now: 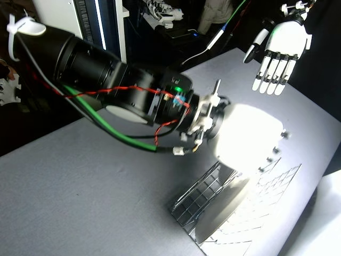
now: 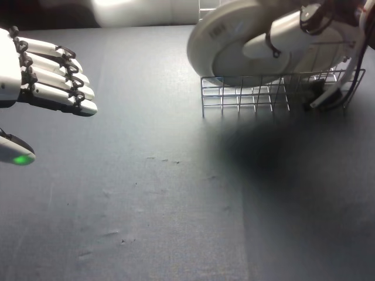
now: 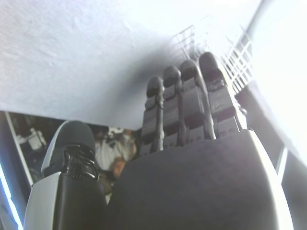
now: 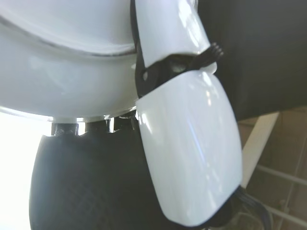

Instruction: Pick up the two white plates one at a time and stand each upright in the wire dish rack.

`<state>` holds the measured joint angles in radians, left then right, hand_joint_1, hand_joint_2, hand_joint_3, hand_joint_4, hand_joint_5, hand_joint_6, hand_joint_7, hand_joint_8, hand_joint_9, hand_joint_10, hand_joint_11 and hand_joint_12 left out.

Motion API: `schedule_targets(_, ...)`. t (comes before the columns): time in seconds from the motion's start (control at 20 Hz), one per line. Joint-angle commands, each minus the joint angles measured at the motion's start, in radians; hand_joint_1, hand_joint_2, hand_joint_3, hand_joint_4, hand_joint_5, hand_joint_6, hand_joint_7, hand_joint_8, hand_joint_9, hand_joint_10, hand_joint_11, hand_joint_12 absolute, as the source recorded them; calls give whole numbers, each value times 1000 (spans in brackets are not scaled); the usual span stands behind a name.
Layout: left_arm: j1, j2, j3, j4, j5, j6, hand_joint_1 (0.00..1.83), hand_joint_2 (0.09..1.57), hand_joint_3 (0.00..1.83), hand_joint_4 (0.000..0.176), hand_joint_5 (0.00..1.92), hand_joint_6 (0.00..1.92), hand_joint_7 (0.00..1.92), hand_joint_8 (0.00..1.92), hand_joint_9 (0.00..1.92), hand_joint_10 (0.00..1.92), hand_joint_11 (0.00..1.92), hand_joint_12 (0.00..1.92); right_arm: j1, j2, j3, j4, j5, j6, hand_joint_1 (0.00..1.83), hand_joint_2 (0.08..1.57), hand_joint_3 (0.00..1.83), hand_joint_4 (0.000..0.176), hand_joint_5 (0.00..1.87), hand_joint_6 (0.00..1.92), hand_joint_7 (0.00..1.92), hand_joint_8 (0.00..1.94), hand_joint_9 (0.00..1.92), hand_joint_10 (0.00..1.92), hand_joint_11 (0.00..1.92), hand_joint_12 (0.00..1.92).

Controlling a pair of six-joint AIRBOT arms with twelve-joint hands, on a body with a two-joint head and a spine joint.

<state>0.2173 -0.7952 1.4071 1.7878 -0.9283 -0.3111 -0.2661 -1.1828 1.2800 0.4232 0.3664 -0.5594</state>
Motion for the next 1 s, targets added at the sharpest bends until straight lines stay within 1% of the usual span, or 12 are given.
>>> schedule_targets(0.0,-6,2,0,-68,0,3,64,1309,3,0,206,1,202,1,179,0,0,463,2,3,9,-15,127,15,1391,1065,0,0,1001,913,1123,690,1022,1062,994,1178)
schedule_targets(0.1,-6,1,0,-68,1,3,93,1300,0,0,249,10,256,11,229,13,0,574,-12,1,17,-23,127,16,1394,1055,0,0,1013,889,1157,634,1049,1023,1014,1174)
schedule_targets(0.15,-6,1,0,-68,1,3,72,1307,3,0,223,7,223,9,197,8,0,487,-21,1,19,-35,127,16,1394,1055,1,0,1003,907,1153,647,1053,1006,1016,1151)
schedule_targets(0.35,-2,1,0,-70,1,3,88,1298,0,0,251,5,248,4,221,7,0,555,-52,1,20,-80,129,16,1392,1065,0,0,1000,903,1133,689,1011,1072,994,1169)
schedule_targets(0.4,1,1,0,-71,1,3,71,1300,1,0,235,1,231,2,210,1,0,536,-54,1,20,-89,131,16,1476,1061,2,0,983,872,1112,679,1000,978,959,1367)
schedule_targets(0.45,5,1,1,-72,1,3,75,1297,0,0,242,3,241,4,221,4,0,565,-54,1,20,-90,132,16,1492,1070,2,0,969,882,1065,756,978,996,929,1424)
schedule_targets(0.55,6,1,1,-72,1,3,101,1292,0,0,233,5,241,6,219,6,0,558,-51,1,20,-96,135,16,1480,1159,5,0,753,1177,840,1036,817,1263,798,1642)
schedule_targets(0.6,6,1,0,-73,1,3,129,1283,0,0,243,5,248,5,229,6,0,585,-50,1,19,-98,136,16,1584,1166,0,0,676,755,729,1151,741,1349,761,1689)
schedule_targets(0.65,7,1,0,-74,1,3,106,1298,2,0,200,1,206,1,187,2,0,485,-49,2,19,-101,139,16,1414,1138,0,0,706,445,705,617,675,845,550,1406)
schedule_targets(0.75,9,1,0,-76,0,3,118,1290,0,0,236,10,239,8,221,11,0,564,-47,2,19,-112,144,16,1355,1110,0,0,786,161,830,151,767,407,495,1202)
schedule_targets(0.85,15,1,0,-85,-9,3,93,1300,2,0,217,0,210,1,194,0,0,500,-40,3,18,-117,146,16,1339,1084,0,0,818,49,863,25,818,212,493,1152)
schedule_targets(0.95,25,1,-3,-91,-19,3,92,1300,1,0,233,5,232,7,213,7,0,538,-29,6,11,-117,147,16,1335,1081,0,0,818,24,849,7,822,150,476,1157)
